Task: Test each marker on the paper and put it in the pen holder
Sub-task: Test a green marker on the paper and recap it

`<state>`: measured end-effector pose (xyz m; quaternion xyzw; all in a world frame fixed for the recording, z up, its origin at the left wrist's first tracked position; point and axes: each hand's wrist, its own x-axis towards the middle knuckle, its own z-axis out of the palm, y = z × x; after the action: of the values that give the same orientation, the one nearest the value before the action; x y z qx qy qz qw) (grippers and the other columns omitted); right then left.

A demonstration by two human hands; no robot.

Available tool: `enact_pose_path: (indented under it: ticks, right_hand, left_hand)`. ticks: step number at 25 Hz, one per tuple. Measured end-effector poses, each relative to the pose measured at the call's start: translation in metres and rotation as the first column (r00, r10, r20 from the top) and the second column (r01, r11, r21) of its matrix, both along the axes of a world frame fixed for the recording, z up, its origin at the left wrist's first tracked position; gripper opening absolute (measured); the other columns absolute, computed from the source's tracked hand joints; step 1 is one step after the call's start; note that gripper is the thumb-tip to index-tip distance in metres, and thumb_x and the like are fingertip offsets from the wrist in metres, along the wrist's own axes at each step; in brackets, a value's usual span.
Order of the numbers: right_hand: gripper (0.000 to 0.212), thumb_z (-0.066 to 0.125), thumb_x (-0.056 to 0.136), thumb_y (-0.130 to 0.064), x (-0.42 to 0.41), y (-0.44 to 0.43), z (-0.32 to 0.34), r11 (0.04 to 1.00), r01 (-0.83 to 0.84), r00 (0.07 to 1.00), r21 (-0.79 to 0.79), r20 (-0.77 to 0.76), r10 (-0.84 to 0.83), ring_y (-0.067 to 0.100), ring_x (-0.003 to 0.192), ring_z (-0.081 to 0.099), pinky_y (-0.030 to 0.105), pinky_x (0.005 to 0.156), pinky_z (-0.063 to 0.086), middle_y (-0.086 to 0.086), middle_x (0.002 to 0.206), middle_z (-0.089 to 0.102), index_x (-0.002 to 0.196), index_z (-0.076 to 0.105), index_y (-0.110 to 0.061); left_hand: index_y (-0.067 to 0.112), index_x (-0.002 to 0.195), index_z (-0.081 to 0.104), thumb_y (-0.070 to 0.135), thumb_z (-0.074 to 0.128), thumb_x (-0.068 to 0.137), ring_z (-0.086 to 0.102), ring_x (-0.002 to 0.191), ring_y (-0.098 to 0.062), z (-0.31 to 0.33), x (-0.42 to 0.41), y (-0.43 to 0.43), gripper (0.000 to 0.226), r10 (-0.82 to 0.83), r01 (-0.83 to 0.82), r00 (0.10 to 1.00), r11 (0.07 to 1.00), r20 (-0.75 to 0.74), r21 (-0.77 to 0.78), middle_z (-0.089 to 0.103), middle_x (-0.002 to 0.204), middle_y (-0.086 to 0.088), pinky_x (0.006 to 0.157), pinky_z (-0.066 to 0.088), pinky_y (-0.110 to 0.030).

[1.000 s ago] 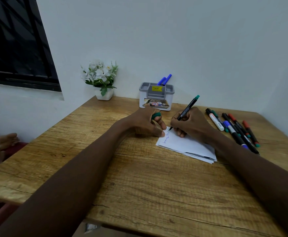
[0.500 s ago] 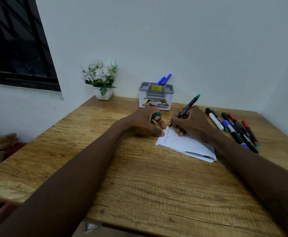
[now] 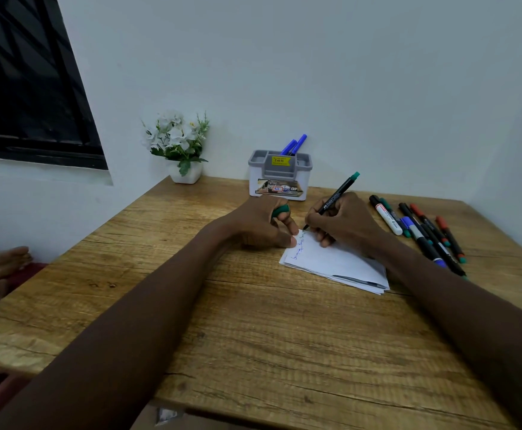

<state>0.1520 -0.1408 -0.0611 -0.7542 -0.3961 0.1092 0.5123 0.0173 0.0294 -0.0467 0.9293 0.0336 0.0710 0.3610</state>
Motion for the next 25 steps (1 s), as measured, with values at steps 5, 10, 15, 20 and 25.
enact_pose_path:
  ticks: [5,10,15,20,25]
  right_hand:
    - [0.015,0.070,0.089,-0.001,-0.0010,-0.0031,0.0014,0.999,-0.048,0.999,-0.006,0.005,0.048,0.024,0.050,0.065,0.029,0.048,0.055,0.019,0.065,0.070,0.087,0.069,0.013]
    - [0.012,0.070,0.089,-0.003,-0.0018,-0.0026,0.0011,1.000,-0.016,1.000,0.009,0.007,0.016,0.026,0.050,0.065,0.030,0.048,0.055,0.020,0.065,0.070,0.086,0.069,0.009]
    - [0.014,0.066,0.092,-0.005,-0.0048,-0.0021,0.0006,0.997,-0.070,0.985,-0.033,0.157,0.074,0.023,0.043,0.059,0.028,0.042,0.049,0.014,0.057,0.066,0.081,0.069,0.003]
    - [0.015,0.066,0.092,-0.008,-0.0018,-0.0017,-0.0010,0.999,-0.041,0.978,-0.003,0.204,0.040,0.025,0.042,0.061,0.031,0.042,0.050,0.020,0.060,0.068,0.082,0.069,0.003]
    - [0.013,0.068,0.093,-0.007,-0.0018,-0.0026,-0.0003,0.999,-0.034,0.994,0.025,0.103,0.031,0.023,0.045,0.062,0.030,0.043,0.052,0.015,0.063,0.068,0.088,0.069,0.005]
  left_hand:
    - [0.017,0.082,0.044,0.017,0.085,0.078,0.059,0.061,0.003,-0.0016,0.0034,0.0024,0.041,-0.003,0.003,1.000,1.000,-0.008,-0.012,0.077,0.099,0.007,0.068,0.048,-0.027]
    - [0.018,0.082,0.045,0.017,0.085,0.077,0.059,0.061,0.004,-0.0026,0.0042,0.0034,0.041,-0.005,0.005,1.000,1.000,-0.003,-0.007,0.077,0.100,0.007,0.068,0.049,-0.027]
    - [0.019,0.081,0.045,0.017,0.085,0.077,0.060,0.060,0.009,-0.0019,0.0041,0.0025,0.040,0.006,-0.006,1.000,1.000,-0.007,0.007,0.077,0.102,0.006,0.068,0.046,-0.025]
    - [0.021,0.079,0.047,0.018,0.085,0.077,0.060,0.063,0.006,-0.0002,0.0032,0.0009,0.039,0.013,-0.013,1.000,1.000,-0.014,0.019,0.077,0.100,0.008,0.069,0.049,-0.027]
    - [0.016,0.077,0.053,0.037,0.079,0.081,0.067,0.078,-0.016,0.0006,-0.0006,-0.0046,0.033,0.051,-0.051,0.998,0.998,0.027,0.023,0.074,0.086,-0.003,0.069,0.052,-0.036]
